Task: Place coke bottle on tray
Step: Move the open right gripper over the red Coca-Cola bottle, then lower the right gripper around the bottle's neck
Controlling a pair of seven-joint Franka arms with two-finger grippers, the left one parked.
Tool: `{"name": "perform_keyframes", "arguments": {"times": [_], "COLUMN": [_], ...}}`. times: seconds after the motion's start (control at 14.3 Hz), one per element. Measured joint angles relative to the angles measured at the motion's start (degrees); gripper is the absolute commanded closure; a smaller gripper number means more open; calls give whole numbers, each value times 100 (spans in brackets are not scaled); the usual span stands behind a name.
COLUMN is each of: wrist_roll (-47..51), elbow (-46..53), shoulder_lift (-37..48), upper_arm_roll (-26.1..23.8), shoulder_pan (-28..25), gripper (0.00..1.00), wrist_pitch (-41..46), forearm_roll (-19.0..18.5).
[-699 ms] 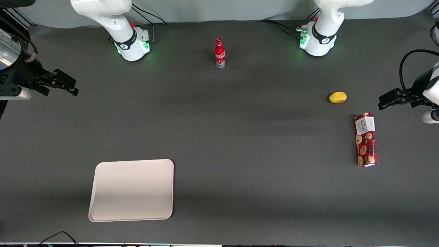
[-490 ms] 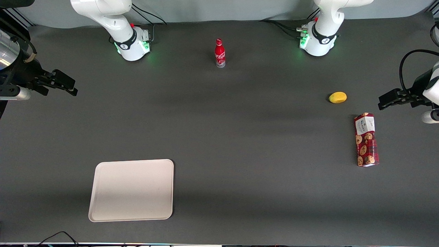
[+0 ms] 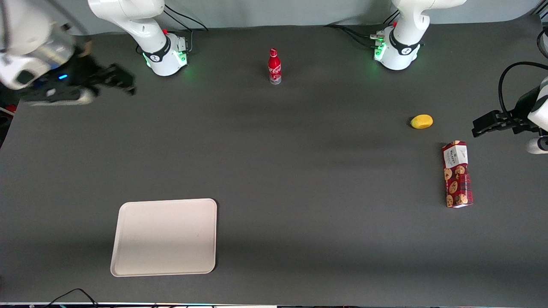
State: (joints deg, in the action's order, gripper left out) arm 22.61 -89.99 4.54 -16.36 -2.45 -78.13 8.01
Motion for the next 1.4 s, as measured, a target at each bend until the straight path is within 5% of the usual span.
{"name": "perform_keyframes", "arguments": {"times": [0.35,0.84,1.05,1.4], "wrist_roll": [2434,5227,5577,5601], "elbow": [-529,-3025,-3719,-4102], "shoulder_lift": [153,253,258,259], "upper_arm_roll": [-1928,-4780,-5333,-5507], "shoulder_pan": [-73,-121,-118,-98], "gripper": [0,0,0,0], "wrist_pitch": [-444,-3819,-4669,-5161], "forearm_roll": [674,932,942,949]}}
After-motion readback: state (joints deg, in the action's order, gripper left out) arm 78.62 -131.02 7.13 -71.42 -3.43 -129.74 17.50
